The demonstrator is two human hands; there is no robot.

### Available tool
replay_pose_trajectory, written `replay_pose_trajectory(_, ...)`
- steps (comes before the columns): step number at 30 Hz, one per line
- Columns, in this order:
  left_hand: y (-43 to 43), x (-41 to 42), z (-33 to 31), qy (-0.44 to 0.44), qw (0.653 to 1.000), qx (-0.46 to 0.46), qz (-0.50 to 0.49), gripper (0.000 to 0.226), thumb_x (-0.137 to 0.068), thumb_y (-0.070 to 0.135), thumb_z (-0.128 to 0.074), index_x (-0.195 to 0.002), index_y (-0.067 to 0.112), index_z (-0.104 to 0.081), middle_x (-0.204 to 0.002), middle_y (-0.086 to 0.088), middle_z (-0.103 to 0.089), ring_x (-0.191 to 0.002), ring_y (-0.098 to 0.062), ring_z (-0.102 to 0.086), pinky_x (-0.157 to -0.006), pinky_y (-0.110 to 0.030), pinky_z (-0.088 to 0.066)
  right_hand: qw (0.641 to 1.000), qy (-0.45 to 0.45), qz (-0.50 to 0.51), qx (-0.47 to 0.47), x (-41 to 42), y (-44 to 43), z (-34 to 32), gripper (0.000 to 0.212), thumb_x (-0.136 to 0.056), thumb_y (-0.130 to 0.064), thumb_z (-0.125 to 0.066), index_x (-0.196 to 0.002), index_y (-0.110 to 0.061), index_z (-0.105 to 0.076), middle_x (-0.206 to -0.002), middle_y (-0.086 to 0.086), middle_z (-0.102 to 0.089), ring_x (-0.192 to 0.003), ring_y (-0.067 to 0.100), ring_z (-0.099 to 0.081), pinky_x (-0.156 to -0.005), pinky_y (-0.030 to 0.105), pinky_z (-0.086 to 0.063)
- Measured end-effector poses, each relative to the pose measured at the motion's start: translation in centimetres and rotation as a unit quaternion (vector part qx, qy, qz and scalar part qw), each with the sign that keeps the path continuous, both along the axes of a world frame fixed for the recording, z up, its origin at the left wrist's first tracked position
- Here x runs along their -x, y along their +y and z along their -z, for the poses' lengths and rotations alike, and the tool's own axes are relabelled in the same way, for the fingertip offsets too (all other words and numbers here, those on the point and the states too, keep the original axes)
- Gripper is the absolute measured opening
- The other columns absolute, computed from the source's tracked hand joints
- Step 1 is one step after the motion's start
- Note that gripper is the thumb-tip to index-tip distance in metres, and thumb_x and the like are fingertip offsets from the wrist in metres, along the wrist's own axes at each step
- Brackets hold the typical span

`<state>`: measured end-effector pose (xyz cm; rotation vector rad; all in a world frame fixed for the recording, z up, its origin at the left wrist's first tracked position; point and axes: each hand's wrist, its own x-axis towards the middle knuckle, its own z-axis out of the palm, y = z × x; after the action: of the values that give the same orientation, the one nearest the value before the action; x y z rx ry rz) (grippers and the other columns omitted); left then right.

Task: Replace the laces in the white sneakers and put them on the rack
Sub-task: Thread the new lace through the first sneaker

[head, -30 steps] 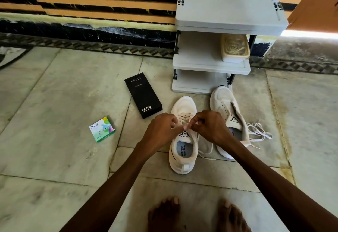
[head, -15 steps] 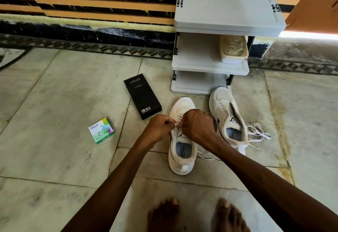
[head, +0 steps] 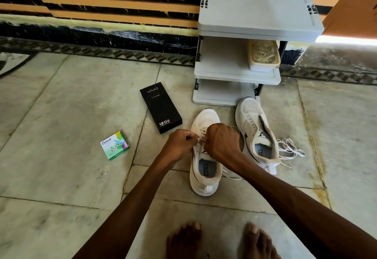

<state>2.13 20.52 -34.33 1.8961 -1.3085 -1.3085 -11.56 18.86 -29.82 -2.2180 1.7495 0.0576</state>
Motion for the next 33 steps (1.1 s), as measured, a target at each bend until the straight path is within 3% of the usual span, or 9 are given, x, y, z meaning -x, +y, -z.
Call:
replay_pose_trajectory(6, 0.1, -0.2, 0.2, -0.005, 1.000, 0.009, 0.017, 0.019, -0.096, 0.021, -0.059, -0.109, 0.013, -0.071, -0.104, -0.003, -0.071, -0.095, -0.015, -0.066, -0.091, -0.035, -0.056, 1.000, 0.022, -0.017, 0.004, -0.1, -0.1, -0.1, 0.023, -0.092, -0.031, -0.060, -0.101, -0.011, -0.066, -0.100, 0.007, -0.068, -0.090, 0.025, -0.064, -0.068, 0.030, -0.041)
replay_pose_trajectory(14, 0.3, -0.1, 0.0, -0.015, 0.999, 0.022, 0.026, 0.021, -0.097, 0.018, -0.058, -0.114, 0.012, -0.069, -0.100, 0.001, -0.066, -0.097, -0.015, -0.064, -0.091, -0.032, -0.054, 0.998, 0.047, -0.036, 0.008, -0.3, -0.7, 0.1, 0.026, -0.093, -0.033, -0.059, -0.107, -0.012, -0.064, -0.106, 0.007, -0.066, -0.098, 0.028, -0.064, -0.070, 0.031, -0.037)
replay_pose_trajectory(17, 0.3, -0.3, 0.1, 0.007, 1.000, 0.015, 0.006, 0.019, -0.099, 0.017, -0.055, -0.109, 0.012, -0.069, -0.097, 0.001, -0.067, -0.090, -0.012, -0.066, -0.082, -0.027, -0.057, 0.999, 0.037, -0.031, 0.022, -0.2, -0.7, 0.8, 0.025, -0.095, -0.034, -0.056, -0.105, -0.013, -0.065, -0.104, 0.006, -0.067, -0.096, 0.027, -0.064, -0.070, 0.031, -0.038)
replay_pose_trajectory(21, 0.5, -0.2, 0.3, 0.081, 0.996, -0.012, -0.025, 0.016, -0.099, 0.010, -0.052, -0.105, 0.009, -0.068, -0.096, -0.006, -0.069, -0.082, -0.010, -0.068, -0.069, -0.017, -0.057, 1.000, -0.001, 0.000, -0.008, 0.2, -1.1, 1.7, 0.024, -0.093, -0.038, -0.059, -0.101, -0.018, -0.071, -0.100, 0.005, -0.070, -0.090, 0.025, -0.066, -0.077, 0.034, -0.051)
replay_pose_trajectory(24, 0.4, -0.1, 0.4, 0.067, 0.998, -0.002, -0.022, 0.013, -0.090, 0.012, -0.068, -0.102, 0.008, -0.070, -0.095, -0.007, -0.067, -0.083, -0.016, -0.067, -0.069, -0.021, -0.058, 0.999, -0.039, 0.018, -0.033, 0.4, -1.2, 2.0, 0.018, -0.091, -0.034, -0.063, -0.095, -0.019, -0.073, -0.095, 0.004, -0.071, -0.086, 0.024, -0.066, -0.076, 0.034, -0.053)
replay_pose_trajectory(28, 0.1, -0.2, 0.5, 0.075, 0.997, 0.008, -0.024, 0.008, -0.089, 0.012, -0.070, -0.095, 0.009, -0.070, -0.091, -0.007, -0.067, -0.082, -0.016, -0.067, -0.066, -0.021, -0.058, 0.990, -0.112, 0.041, -0.073, 1.2, -1.6, 2.2, 0.012, -0.089, -0.028, -0.069, -0.078, -0.028, -0.072, -0.085, -0.002, -0.072, -0.076, 0.016, -0.064, -0.066, 0.027, -0.046)
replay_pose_trajectory(33, 0.2, 0.4, 1.0, 0.056, 0.997, 0.040, -0.034, 0.007, -0.089, 0.015, -0.069, -0.089, 0.008, -0.069, -0.080, 0.000, -0.067, -0.064, -0.005, -0.066, -0.056, -0.014, -0.052, 0.985, -0.109, 0.006, -0.135, 1.8, -3.2, 1.8, 0.011, -0.082, -0.030, -0.076, -0.088, -0.022, -0.077, -0.088, 0.000, -0.073, -0.077, 0.015, -0.066, -0.067, 0.029, -0.054)
